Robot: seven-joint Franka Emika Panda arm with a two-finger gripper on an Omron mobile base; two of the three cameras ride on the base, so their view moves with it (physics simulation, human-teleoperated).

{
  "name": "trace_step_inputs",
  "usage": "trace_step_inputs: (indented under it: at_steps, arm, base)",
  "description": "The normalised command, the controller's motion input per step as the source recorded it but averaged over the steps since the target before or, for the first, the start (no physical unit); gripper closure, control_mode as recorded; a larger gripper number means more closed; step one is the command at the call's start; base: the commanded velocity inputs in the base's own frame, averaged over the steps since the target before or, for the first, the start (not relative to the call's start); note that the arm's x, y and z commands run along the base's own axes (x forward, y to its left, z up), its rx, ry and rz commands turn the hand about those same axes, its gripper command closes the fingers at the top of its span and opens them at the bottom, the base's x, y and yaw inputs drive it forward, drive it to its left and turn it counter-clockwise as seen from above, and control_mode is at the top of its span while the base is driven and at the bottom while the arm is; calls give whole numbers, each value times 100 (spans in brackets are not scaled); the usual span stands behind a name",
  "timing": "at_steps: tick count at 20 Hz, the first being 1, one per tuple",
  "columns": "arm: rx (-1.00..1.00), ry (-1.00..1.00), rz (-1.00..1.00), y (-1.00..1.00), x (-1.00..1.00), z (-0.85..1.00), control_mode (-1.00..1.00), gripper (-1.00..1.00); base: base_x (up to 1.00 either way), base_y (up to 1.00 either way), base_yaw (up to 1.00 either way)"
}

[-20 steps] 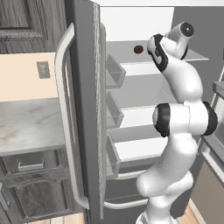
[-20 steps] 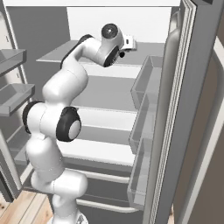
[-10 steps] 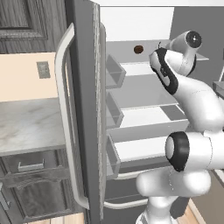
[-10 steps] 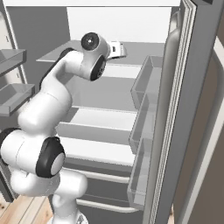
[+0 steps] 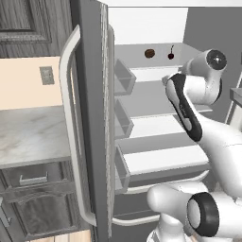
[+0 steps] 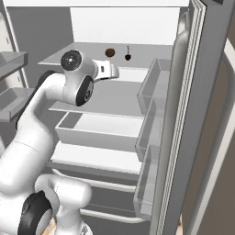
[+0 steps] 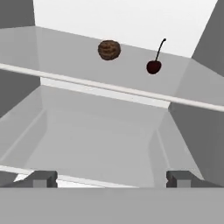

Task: Move the walnut and cherry from the second highest shelf to the top shelf to make space. Then, place the pitcher from the counter on the cleared second highest shelf.

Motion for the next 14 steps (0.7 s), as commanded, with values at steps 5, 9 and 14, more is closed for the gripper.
trace_step_inputs:
  at_steps: [5, 9, 14]
  arm:
    - [6, 14, 0, 26, -100, -44, -100, -100]
    - [18, 3, 0, 0, -100, -46, -100, -100]
    - [5, 13, 0, 19, -68, -23, -100, -100]
  base:
    - [0, 0, 0]
    - [0, 0, 0]
    - [0, 0, 0]
